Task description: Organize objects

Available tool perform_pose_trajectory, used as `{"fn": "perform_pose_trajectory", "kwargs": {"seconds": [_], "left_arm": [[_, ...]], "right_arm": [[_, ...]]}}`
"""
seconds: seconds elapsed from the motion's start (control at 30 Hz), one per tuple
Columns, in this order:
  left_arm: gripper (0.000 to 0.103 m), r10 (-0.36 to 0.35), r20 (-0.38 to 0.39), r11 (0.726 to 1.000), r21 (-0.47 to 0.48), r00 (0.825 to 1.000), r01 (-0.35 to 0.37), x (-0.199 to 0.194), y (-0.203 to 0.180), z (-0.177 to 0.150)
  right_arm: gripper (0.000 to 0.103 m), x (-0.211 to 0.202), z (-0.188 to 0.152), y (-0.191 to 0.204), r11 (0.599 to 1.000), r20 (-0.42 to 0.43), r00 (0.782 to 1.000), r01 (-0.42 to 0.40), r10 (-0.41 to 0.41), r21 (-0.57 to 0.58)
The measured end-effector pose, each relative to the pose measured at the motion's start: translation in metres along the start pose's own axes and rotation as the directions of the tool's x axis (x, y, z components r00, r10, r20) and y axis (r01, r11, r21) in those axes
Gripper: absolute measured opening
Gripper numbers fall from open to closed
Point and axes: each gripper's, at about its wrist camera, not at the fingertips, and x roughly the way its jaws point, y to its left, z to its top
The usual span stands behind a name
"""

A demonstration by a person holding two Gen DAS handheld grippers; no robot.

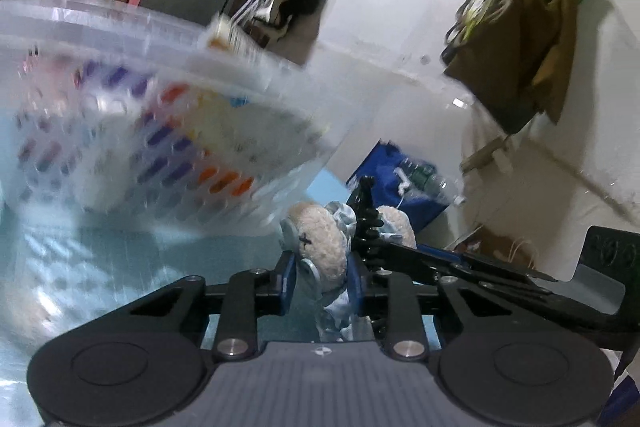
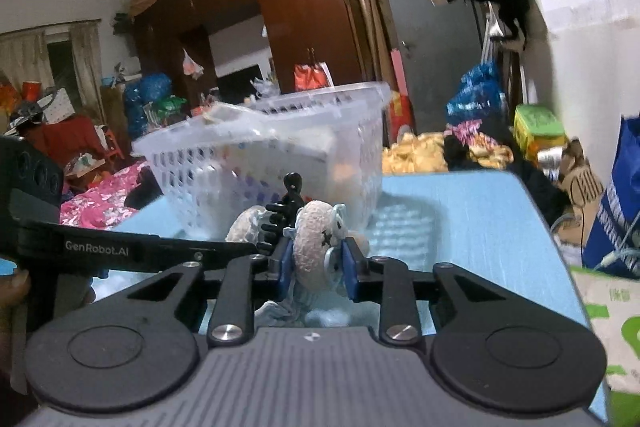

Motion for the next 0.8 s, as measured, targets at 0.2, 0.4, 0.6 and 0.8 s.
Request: {"fn": "perform_pose_trajectory", "kwargs": {"seconds": [0.2,0.4,0.6,0.8], "left_arm": [[0.030,0.017,0.130,0.996,0.084,0.991,-0.029,-0.046,-0.026,0.011],[0.030,0.059,0.239,0.984,0.152,0.969,-0.097,-0.092,-0.038,0.036],[0.030,0.150,0.336,0.960,0.178,0.930,-0.218,-0.118,-0.035,0.094],[0.030,0.257,0.357,0.929,0.164,0.898,-0.331,-0.103,-0.015,0.146]], "right_arm": [[0.029,-0.022,0.018,0.033,0.998,0.083,0.996,-0.017,0.023,-0.064],[0.029,-0.026,0.051,0.070,0.987,0.157,0.985,-0.049,0.073,-0.151],[0.029,0.008,0.105,0.103,0.973,0.203,0.972,-0.073,0.118,-0.219],[0.029,0.057,0.140,0.119,0.972,0.187,0.977,-0.060,0.104,-0.229]]}}
